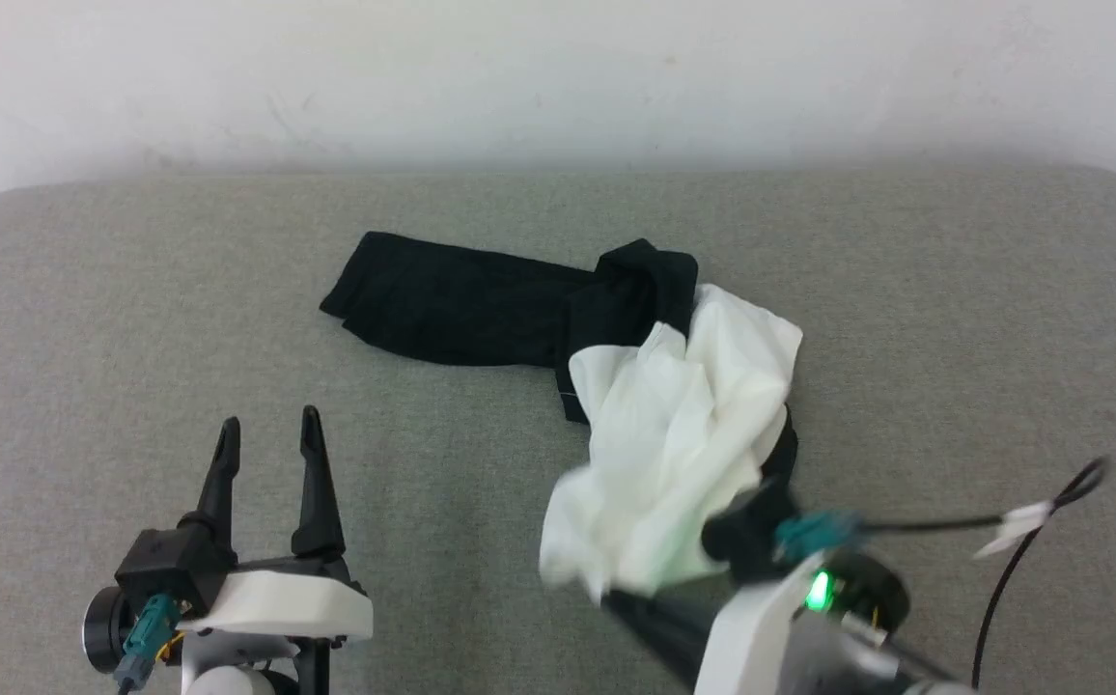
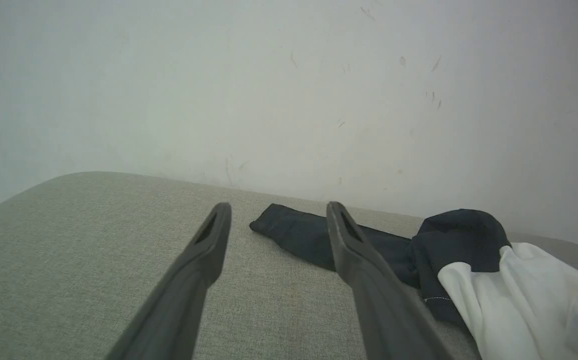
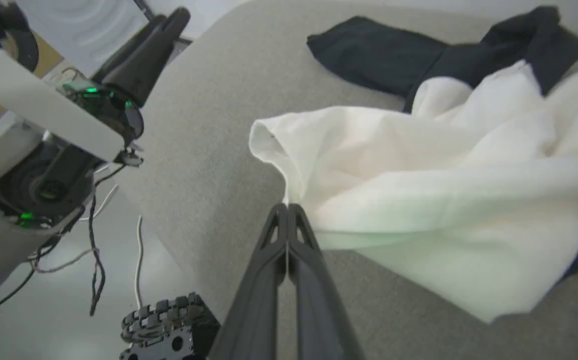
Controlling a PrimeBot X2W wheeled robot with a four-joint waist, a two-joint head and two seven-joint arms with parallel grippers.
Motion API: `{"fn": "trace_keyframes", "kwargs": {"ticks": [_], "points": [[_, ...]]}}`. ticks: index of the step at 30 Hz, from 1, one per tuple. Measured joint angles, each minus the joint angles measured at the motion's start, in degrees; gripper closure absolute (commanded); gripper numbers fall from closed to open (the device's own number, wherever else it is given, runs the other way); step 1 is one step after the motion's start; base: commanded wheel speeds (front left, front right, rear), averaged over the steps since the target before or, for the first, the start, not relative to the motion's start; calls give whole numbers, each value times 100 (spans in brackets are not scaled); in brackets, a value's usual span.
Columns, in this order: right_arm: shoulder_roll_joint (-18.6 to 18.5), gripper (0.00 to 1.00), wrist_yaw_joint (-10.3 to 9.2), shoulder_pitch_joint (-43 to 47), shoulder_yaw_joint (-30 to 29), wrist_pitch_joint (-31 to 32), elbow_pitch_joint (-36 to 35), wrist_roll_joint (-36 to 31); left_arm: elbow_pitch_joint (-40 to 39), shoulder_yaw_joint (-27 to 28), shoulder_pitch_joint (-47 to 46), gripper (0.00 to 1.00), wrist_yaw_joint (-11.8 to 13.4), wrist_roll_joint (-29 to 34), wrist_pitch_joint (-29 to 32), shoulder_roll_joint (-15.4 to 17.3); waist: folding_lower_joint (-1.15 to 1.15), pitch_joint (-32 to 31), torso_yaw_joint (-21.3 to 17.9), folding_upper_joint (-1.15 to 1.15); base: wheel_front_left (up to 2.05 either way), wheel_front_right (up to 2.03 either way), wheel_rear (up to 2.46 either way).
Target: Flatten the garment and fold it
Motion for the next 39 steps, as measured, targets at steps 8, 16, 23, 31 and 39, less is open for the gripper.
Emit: {"fn": "trace_keyframes", "kwargs": {"ticks": [8, 16, 23, 31, 39], "points": [[-522, 100, 0, 756, 612, 697, 813, -465, 20, 1, 0, 0, -58, 5, 0, -24, 1, -67, -40, 0, 0, 0, 0], [108, 0, 0, 898, -753, -728, 776, -822, 121, -62, 20, 0, -108, 46, -1, -52, 1, -143, -20, 0, 0, 0, 0], [153, 0, 0, 158, -1433, -1938, 742, -1184, 154, -82, 76, 0, -124, 53, -1, -59, 1, -239, -19, 0, 0, 0, 0], [165, 0, 0, -1526, -1540, -2198, 2165, -1223, 136, -300, -37, 0, -204, 53, -1, -77, 1, -97, 251, 0, 0, 0, 0], [170, 0, 0, -3010, -1514, -1745, 4023, -1573, 36, -489, -342, 0, -131, -116, 0, -90, 2, 261, 682, 0, 0, 0, 0]]}}
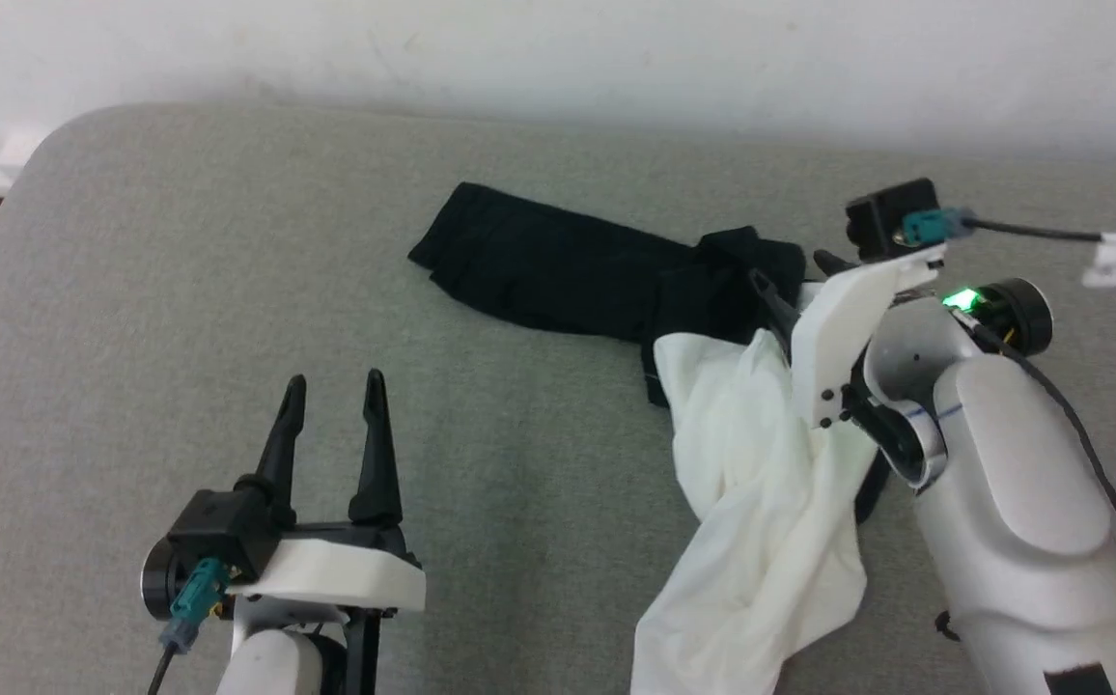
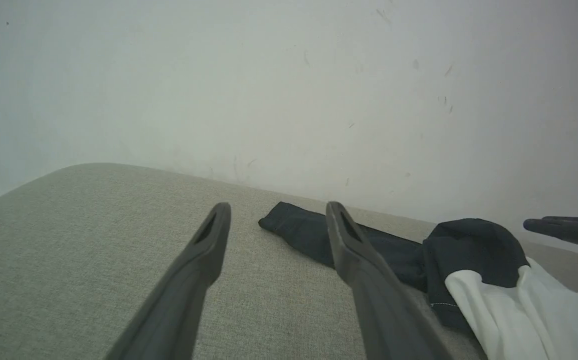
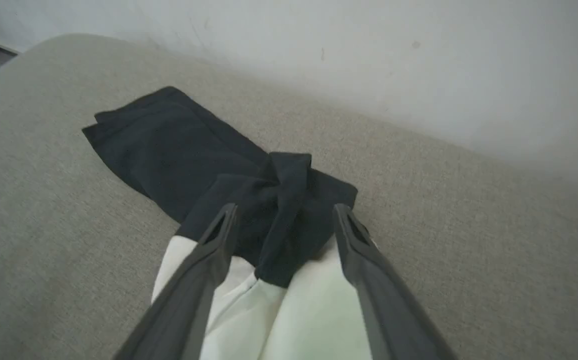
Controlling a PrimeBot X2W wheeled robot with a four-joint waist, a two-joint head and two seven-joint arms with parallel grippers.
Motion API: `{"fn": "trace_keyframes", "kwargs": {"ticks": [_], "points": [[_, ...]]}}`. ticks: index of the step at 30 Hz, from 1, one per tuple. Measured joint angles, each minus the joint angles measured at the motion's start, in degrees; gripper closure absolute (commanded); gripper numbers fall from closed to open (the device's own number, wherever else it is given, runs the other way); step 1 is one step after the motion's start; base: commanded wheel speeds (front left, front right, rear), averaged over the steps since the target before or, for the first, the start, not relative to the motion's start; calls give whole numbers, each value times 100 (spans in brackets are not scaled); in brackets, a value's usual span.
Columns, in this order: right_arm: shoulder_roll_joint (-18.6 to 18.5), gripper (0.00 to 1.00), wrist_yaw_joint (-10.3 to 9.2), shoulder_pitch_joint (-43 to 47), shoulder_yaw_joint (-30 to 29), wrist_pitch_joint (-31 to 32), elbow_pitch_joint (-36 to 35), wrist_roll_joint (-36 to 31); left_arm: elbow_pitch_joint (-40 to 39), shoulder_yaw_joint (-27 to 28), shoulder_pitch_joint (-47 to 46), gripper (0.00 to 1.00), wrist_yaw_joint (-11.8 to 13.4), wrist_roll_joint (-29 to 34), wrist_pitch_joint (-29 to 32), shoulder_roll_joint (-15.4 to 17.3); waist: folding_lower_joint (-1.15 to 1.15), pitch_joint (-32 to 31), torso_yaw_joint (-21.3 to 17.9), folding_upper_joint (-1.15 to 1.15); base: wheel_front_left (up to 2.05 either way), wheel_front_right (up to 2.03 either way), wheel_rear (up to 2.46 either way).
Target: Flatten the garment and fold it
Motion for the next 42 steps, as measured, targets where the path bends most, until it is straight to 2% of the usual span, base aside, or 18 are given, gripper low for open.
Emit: {"fn": "trace_keyframes", "kwargs": {"ticks": [3, 4, 5, 6, 7, 12, 14, 18, 23, 26, 28, 29, 30, 31, 34, 36, 42], "points": [[-5, 0, 0, -308, 75, 401, 589, -133, -20, -36, -47, 0, 49, -52, 0, -1, 0, 159, 156, 0, 0, 0, 0], [-4, 52, 1, -368, 107, 508, 733, -143, -22, -45, -57, 0, 74, -54, -1, -4, 1, 205, 211, 0, 0, 0, 0], [1, 67, 1, -418, 138, 603, 858, -192, -22, -44, -59, 0, 86, -65, 0, -5, 0, 246, 261, 0, 0, 0, 0], [3, 98, 1, -463, 154, 670, 953, -221, -21, -44, -59, 0, 89, -78, 0, -4, 0, 282, 308, 0, 0, 0, 0], [4, 100, 0, -496, 160, 699, 1012, -221, -21, -40, -59, 0, 107, -89, 0, -4, 1, 314, 352, 0, 0, 0, 0], [-4, 100, 0, -557, 449, 459, 971, 153, 16, 0, -48, 0, 132, -88, 0, -4, 0, 315, 465, 0, 0, 0, 0], [-14, 100, 0, -555, 878, 270, 695, 517, 23, 19, -41, 0, 131, -83, 0, -5, 0, 256, 464, 0, 0, 0, 0], [-1, 100, 0, -320, 2160, 211, -349, 1667, 27, 107, -19, 0, 129, -16, 0, -5, -1, 84, 396, 0, 0, 0, 0], [-38, 100, 0, 405, 3621, 769, -1474, 2107, 21, 224, 97, 0, 78, 79, 0, -7, -2, -112, 242, 0, 0, 0, 0], [-326, 100, 0, 889, 4180, 1124, -1789, 2272, 14, 280, 121, 0, 46, 94, -1, -5, -2, -202, 158, 0, 0, 0, 0], [-535, 100, 0, 1157, 4343, 1240, -1811, 2278, 8, 299, 140, 0, 30, 114, -1, -5, -2, -246, 109, 0, 0, 0, 0], [-641, 85, 0, 1261, 4387, 1265, -1808, 2261, 7, 303, 164, 0, 30, 114, 0, -7, -2, -263, 88, 0, 0, 0, 0], [-715, 51, 0, 1350, 4398, 1284, -1815, 2250, 7, 305, 190, 0, 29, 114, -1, -7, -2, -278, 71, 0, 0, 0, 0], [-767, 0, 0, 1430, 4389, 1282, -1842, 2250, 8, 311, 212, 0, 29, 115, 0, -7, -2, -289, 54, 0, 0, 0, 0], [-748, 0, 0, 1672, 4112, 1036, -2043, 2253, 8, 335, 231, 0, 21, 120, 0, -7, -1, -311, 5, 0, 0, 0, 0], [-690, 0, 0, 1788, 3705, 726, -2248, 2208, 9, 346, 236, 0, 20, 120, -1, -5, -1, -316, -23, 0, 0, 0, 0], [-286, 0, 0, 2262, 1655, -453, -2759, 1314, 119, 230, 237, 0, -29, 119, 0, -7, -1, -306, -107, 0, 0, 0, 0]]}}
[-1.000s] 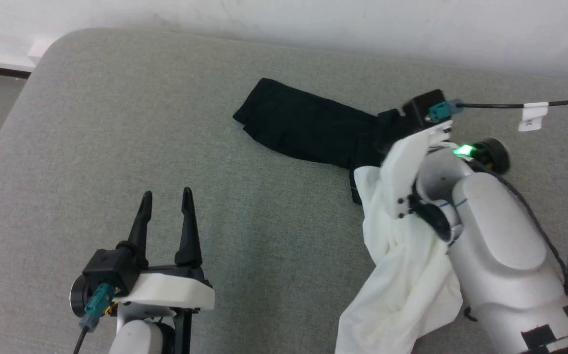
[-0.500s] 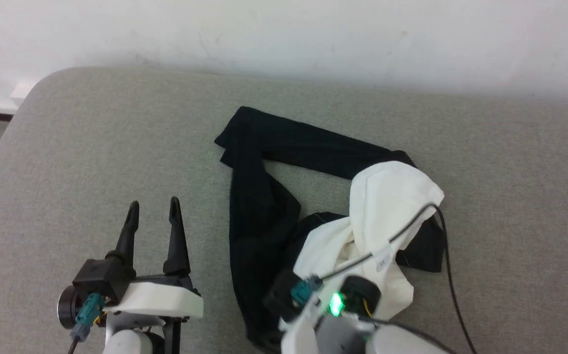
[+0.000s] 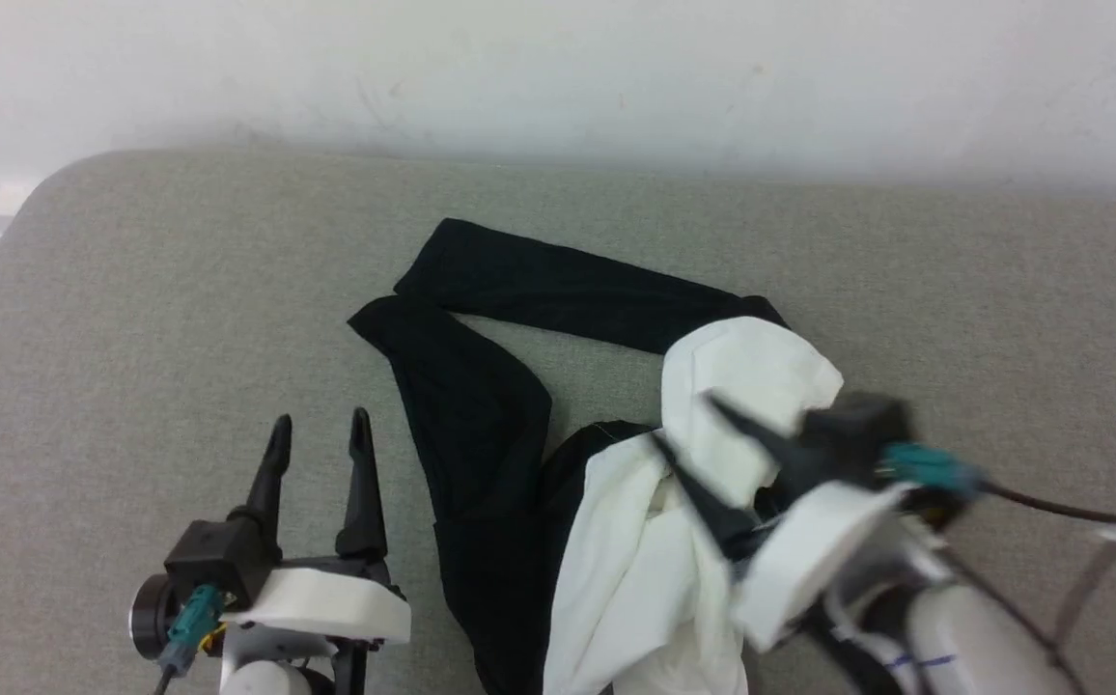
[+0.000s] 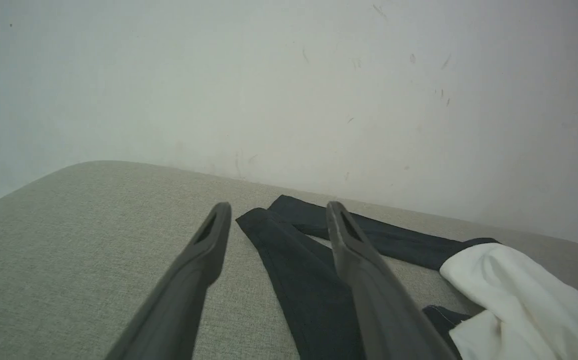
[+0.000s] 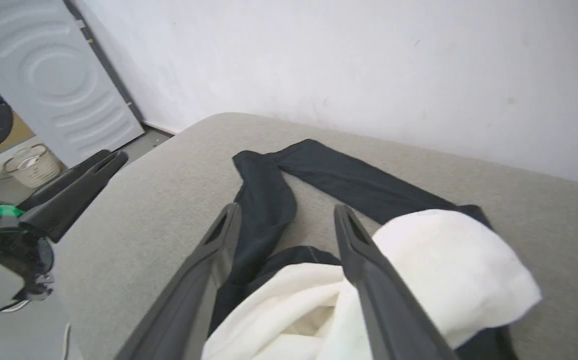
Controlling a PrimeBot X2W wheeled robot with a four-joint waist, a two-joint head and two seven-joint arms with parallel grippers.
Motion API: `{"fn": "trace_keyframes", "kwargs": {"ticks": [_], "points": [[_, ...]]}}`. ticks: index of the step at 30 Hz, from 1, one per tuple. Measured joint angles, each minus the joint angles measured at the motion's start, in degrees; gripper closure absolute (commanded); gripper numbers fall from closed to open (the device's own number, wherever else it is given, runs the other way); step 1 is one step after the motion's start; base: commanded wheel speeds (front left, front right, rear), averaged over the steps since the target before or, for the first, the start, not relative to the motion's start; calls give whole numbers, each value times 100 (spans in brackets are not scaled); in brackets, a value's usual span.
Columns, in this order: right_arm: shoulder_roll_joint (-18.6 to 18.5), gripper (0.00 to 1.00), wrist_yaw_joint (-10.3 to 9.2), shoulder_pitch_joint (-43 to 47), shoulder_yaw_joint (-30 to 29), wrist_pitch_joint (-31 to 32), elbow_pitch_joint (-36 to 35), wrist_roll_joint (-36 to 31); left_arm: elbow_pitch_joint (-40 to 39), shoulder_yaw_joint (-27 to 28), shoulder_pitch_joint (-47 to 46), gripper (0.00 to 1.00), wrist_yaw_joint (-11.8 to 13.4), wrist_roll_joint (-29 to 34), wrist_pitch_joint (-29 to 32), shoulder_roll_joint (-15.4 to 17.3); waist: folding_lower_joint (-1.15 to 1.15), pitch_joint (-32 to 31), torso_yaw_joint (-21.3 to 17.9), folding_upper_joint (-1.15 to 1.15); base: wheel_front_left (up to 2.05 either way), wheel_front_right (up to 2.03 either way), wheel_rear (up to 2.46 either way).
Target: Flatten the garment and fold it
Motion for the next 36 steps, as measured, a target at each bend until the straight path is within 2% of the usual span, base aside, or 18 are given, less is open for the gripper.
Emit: {"fn": "trace_keyframes", "kwargs": {"ticks": [3, 5, 7, 11, 14, 19, 20, 21, 22, 25, 31, 36], "points": [[168, 0, 0, 321, -1000, -411, -101, -636, 187, -130, -5, 0, -27, -10, -1, 2, 0, 8, -74, 0, 0, 0, 0], [208, 0, 0, 517, -1455, -493, -101, -1001, 413, -269, -16, 0, -74, -10, 85, -1, 0, 20, -133, 0, 0, 0, 0], [246, 0, 0, 693, -1753, -519, -97, -1144, 659, -419, -54, 0, -152, -9, 441, 7, 0, 33, -204, 0, 0, 0, 0], [270, 0, 0, 869, -2006, -477, -112, -1176, 980, -667, -177, 0, -360, -74, 1473, 49, 0, 52, -377, 0, 0, 0, 0], [276, 0, 0, 910, -2042, -469, -135, -1071, 1096, -812, -205, 0, -506, -192, 2490, 149, 0, 66, -525, 0, 0, 0, 0], [278, 0, 0, 913, -1971, -470, -153, -925, 878, -961, -209, 0, -547, -307, 3971, 390, 0, 90, -752, 0, 0, 0, 0], [278, 0, 0, 913, -1952, -470, -157, -909, 790, -966, -210, 46, -547, -311, 4181, 436, 0, 98, -788, 0, 0, 0, 0], [278, 0, 0, 914, -1933, -471, -159, -887, 712, -965, -209, 77, -541, -318, 4328, 468, 0, 107, -816, 0, 0, 0, 0], [279, 0, 0, 916, -1912, -470, -157, -875, 628, -960, -211, 100, -513, -307, 4388, 502, 0, 117, -839, 0, 0, 0, 0], [279, 0, 0, 923, -1886, -467, -151, -869, 460, -809, -207, 100, -211, -164, 4041, 569, 1, 146, -860, 0, 0, 0, 0], [280, 0, 0, 932, -1984, -465, -153, -869, 203, 115, -207, 100, 681, -132, 2675, 544, 1, 138, -699, 0, 0, 0, 0], [281, 0, 0, 933, -2120, -461, -151, -875, 127, 722, 20, 100, 1149, -287, 2254, 487, 1, 126, -468, 0, 0, 0, 0]]}}
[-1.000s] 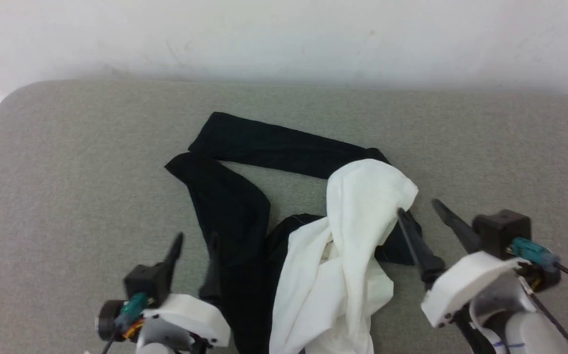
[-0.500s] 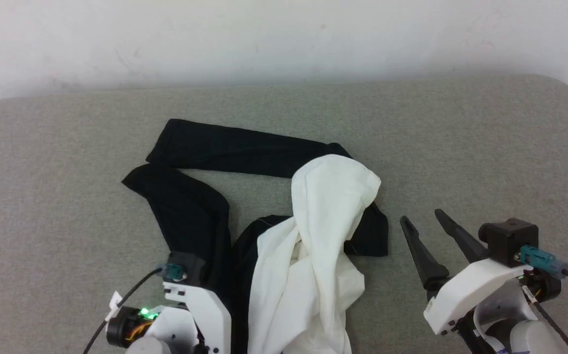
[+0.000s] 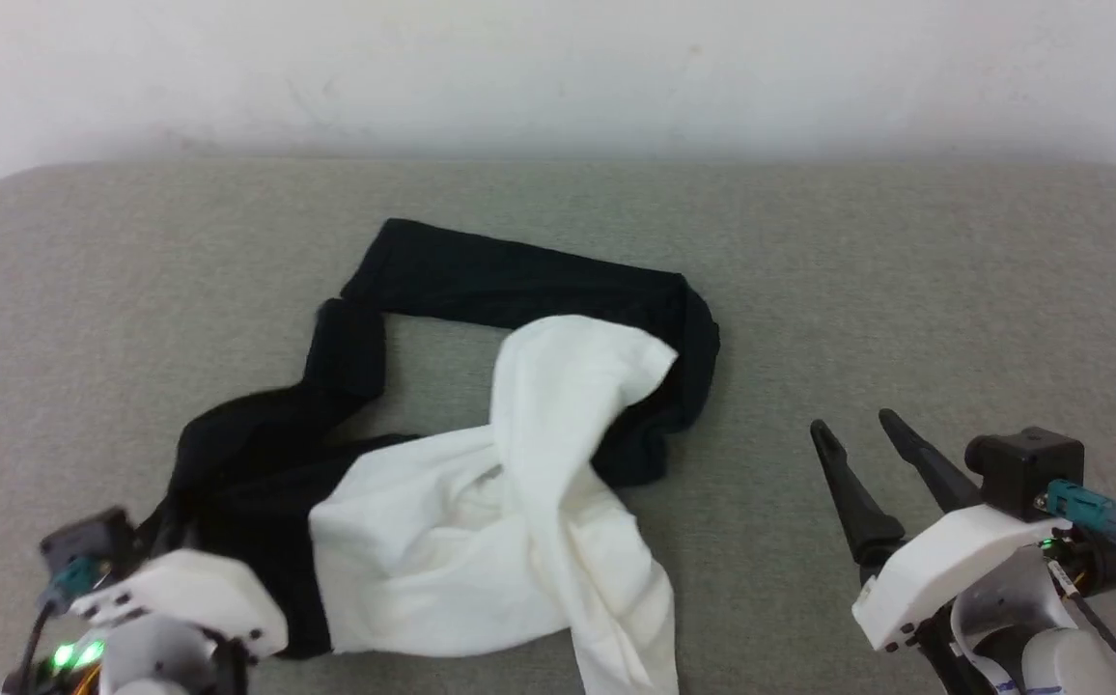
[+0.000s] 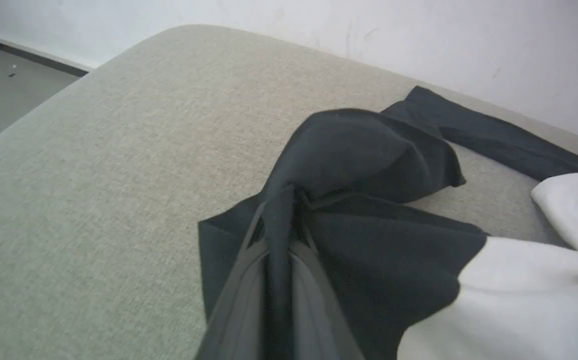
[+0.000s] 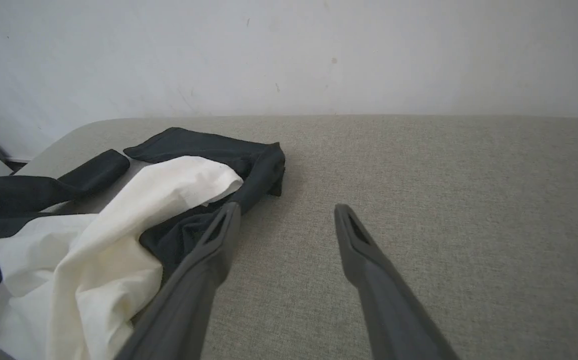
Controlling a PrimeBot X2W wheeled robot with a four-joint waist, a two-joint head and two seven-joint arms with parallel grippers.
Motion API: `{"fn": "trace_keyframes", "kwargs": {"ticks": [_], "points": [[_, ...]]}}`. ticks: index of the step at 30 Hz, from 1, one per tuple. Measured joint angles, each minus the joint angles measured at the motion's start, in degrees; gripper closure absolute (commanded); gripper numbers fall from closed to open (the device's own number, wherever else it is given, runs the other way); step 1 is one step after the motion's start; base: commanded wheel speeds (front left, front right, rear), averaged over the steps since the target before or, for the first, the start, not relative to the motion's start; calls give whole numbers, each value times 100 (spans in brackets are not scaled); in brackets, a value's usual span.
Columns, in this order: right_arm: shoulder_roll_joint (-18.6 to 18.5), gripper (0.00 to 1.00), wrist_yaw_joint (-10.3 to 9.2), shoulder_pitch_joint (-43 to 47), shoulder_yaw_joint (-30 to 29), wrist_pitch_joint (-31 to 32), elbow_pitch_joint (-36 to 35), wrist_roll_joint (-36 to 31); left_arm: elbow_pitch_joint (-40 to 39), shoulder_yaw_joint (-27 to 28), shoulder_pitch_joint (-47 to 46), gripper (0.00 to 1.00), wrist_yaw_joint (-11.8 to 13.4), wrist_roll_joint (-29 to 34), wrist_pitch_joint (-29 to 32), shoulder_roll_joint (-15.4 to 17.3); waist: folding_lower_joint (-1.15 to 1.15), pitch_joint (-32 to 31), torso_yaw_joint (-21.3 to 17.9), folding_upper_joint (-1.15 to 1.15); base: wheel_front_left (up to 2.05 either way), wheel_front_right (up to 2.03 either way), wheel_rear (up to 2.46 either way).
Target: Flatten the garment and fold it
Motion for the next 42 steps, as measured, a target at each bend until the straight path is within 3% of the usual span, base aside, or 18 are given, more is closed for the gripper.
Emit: {"fn": "trace_keyframes", "kwargs": {"ticks": [4, 6, 9, 14, 17, 28, 40, 41, 42], "points": [[2, 0, 0, 4, -100, 81, 37, -3, 129, 220, 311, 100, 118, -208, 77, -4, 0, -5, 210, 0, 0, 0, 0], [2, 0, 0, 8, -134, 121, 69, -7, 191, 191, 419, 0, 11, -347, 105, -58, 0, -4, 319, 0, 0, 0, 0], [2, 0, 0, 2, -112, 151, 120, -29, 193, 127, 429, 0, -243, -524, -268, -167, 0, 4, 478, 0, 0, 0, 0], [2, 0, 0, -314, 190, 158, 198, 24, 108, 35, 371, 0, -499, -502, -1678, -260, 0, 52, 708, 0, 0, 0, 0], [7, 0, 0, -783, 466, 339, 414, -15, 116, -87, 230, 0, -601, -382, -2103, -293, 0, 116, 820, 0, 0, 0, 0], [9, 0, 0, -2683, 949, 1532, 2398, -335, -242, -397, -186, 0, -822, 120, -2254, -443, 0, 521, 1184, 0, 0, 0, 0], [-138, 0, 0, -4053, 1882, 2397, 3952, -334, -238, -803, -260, 0, -708, -136, -2254, -474, 0, 933, 1596, 0, 0, 0, 0], [-181, 9, 1, -4112, 1994, 2512, 4049, -288, -235, -829, -271, 0, -686, -140, -2254, -476, 0, 956, 1622, 0, 0, 0, 0], [-215, 51, 1, -4161, 2078, 2604, 4114, -225, -226, -849, -285, 0, -682, -151, -2254, -476, 0, 975, 1644, 0, 0, 0, 0]]}}
